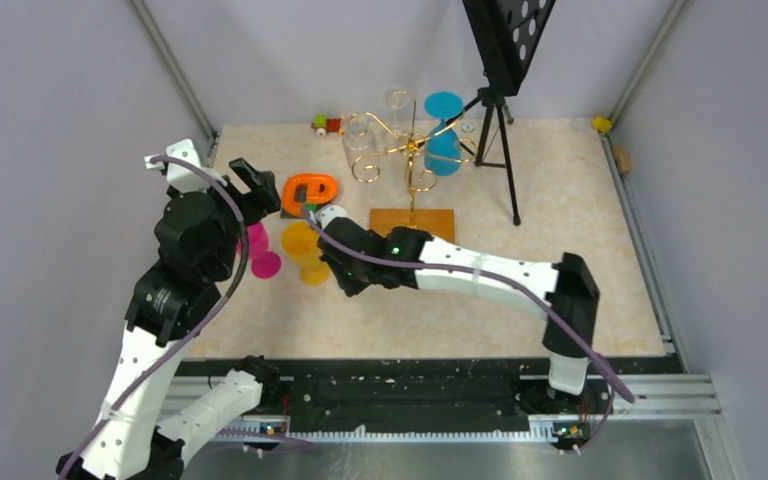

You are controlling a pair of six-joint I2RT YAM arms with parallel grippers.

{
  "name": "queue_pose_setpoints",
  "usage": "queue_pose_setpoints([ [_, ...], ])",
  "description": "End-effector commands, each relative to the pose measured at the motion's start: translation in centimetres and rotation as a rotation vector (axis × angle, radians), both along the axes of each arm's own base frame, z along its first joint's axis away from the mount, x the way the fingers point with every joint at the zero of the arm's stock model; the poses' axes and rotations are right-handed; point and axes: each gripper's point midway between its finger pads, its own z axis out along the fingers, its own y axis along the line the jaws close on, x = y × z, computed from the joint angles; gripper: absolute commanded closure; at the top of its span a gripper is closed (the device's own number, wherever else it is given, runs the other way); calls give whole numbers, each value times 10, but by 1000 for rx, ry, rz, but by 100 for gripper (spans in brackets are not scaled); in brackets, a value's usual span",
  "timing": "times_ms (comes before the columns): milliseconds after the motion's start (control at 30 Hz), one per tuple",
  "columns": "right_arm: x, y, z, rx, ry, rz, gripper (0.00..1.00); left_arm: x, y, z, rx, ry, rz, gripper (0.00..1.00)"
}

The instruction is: Take the wine glass off the wine glass rack

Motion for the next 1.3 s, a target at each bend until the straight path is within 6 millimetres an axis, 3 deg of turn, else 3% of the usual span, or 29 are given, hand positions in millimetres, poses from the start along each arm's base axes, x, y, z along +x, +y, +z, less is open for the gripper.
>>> queue_pose_setpoints([
  [0,17,7,-15,-118,-67,-43,100,-10,16,14,11,-42,53,18],
  [200,27,14,-53,-236,-62,-62,100,-15,25,19,20,-59,88,18],
  [367,29,20,-66,-263,-54,-51,100,-17,29,20,26,-67,108,18],
  [600,33,23,-71,-276,-54,-60,100,-20,33,23,33,-76,118,18],
  [667,34,22,-70,-280,-52,-63,98,-21,34,24,32,-80,118,18],
  [800,39,19,-67,-300,-70,-78,80,-22,34,25,30,-81,120,18],
  [900,45,17,-64,-305,-89,-95,72,-23,34,27,24,-87,118,18],
  [1133,61,16,-43,-279,-124,-149,69,-27,35,29,21,-90,113,18],
  [1267,62,18,-13,-205,-144,-157,67,-28,33,30,10,-95,99,18],
])
